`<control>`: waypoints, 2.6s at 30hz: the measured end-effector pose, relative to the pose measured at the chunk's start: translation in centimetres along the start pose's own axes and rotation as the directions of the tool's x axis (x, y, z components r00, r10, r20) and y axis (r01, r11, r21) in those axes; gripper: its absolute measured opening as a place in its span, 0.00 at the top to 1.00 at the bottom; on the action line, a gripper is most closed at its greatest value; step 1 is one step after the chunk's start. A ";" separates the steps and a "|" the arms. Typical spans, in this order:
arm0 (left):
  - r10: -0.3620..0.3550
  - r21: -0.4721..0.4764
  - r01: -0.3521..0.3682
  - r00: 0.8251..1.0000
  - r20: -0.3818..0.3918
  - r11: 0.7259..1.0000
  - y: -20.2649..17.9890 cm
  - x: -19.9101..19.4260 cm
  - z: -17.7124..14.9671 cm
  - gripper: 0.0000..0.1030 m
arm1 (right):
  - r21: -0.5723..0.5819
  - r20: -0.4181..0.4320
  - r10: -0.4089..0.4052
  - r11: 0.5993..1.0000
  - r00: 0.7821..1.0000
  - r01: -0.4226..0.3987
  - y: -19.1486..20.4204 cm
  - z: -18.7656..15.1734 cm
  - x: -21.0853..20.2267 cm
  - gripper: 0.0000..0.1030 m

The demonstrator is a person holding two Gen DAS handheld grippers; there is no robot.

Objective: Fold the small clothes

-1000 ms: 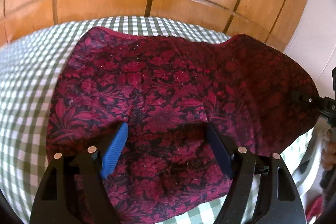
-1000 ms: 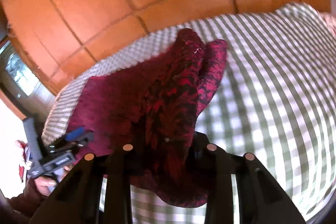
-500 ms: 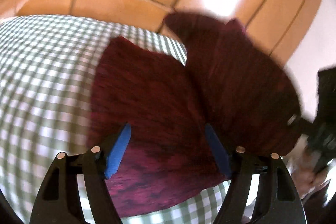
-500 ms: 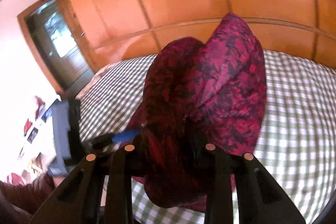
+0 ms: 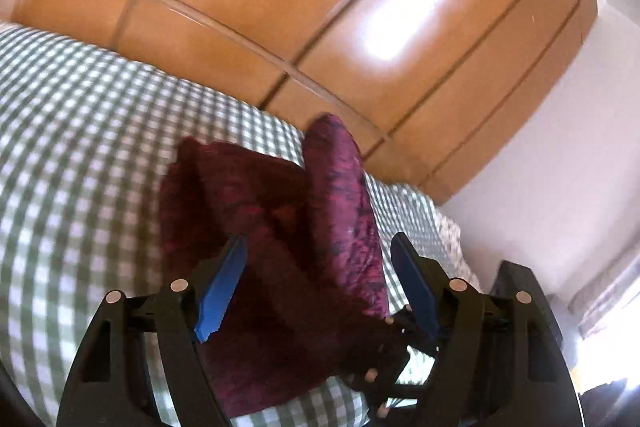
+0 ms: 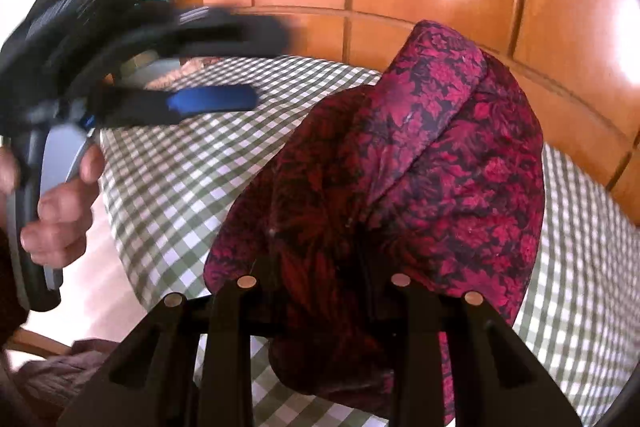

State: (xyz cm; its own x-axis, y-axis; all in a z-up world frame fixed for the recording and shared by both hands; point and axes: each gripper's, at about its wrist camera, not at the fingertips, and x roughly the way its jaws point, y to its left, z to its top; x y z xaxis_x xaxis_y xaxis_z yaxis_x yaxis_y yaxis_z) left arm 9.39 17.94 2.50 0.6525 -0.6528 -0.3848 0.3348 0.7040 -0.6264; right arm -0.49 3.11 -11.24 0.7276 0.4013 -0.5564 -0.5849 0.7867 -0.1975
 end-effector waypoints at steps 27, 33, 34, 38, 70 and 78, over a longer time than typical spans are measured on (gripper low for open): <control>0.225 0.188 -0.189 0.954 -0.196 0.964 -3.3 6.3 1.4 0.85 | 0.318 0.010 0.177 0.933 0.984 -0.171 -9.4 -5.3 -1.2 0.49; 0.342 0.143 -0.320 0.924 -0.172 0.936 1.0 2.5 1.9 0.85 | 0.225 0.027 0.227 0.947 0.973 -0.228 -4.9 -2.6 0.8 0.46; 0.378 0.133 -0.359 0.911 -0.167 0.924 2.1 2.2 1.8 0.85 | 0.221 0.029 0.241 0.945 0.970 -0.242 -4.5 -2.4 1.0 0.46; 0.430 0.052 -0.429 0.880 -0.200 0.902 6.0 2.8 0.5 0.82 | 0.173 0.001 0.215 0.962 0.977 -0.212 -2.1 -1.7 3.6 0.41; 0.448 0.085 -0.440 0.883 -0.137 0.894 6.1 4.2 0.0 0.66 | 0.369 -0.051 0.111 0.926 0.993 -0.084 -14.3 5.9 9.8 0.22; 0.428 0.034 -0.428 0.892 -0.143 0.903 7.0 3.3 -0.2 0.62 | 0.481 -0.009 0.176 0.864 0.984 -0.150 -13.7 -0.1 4.3 0.02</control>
State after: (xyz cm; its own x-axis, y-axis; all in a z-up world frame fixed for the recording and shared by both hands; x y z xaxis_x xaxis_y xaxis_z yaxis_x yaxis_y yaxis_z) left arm 13.78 20.59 -3.27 0.6283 -0.3213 -0.7086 0.0467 0.9247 -0.3778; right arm 10.64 -6.01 -11.06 0.6099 0.5295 -0.5896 -0.4422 0.8448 0.3013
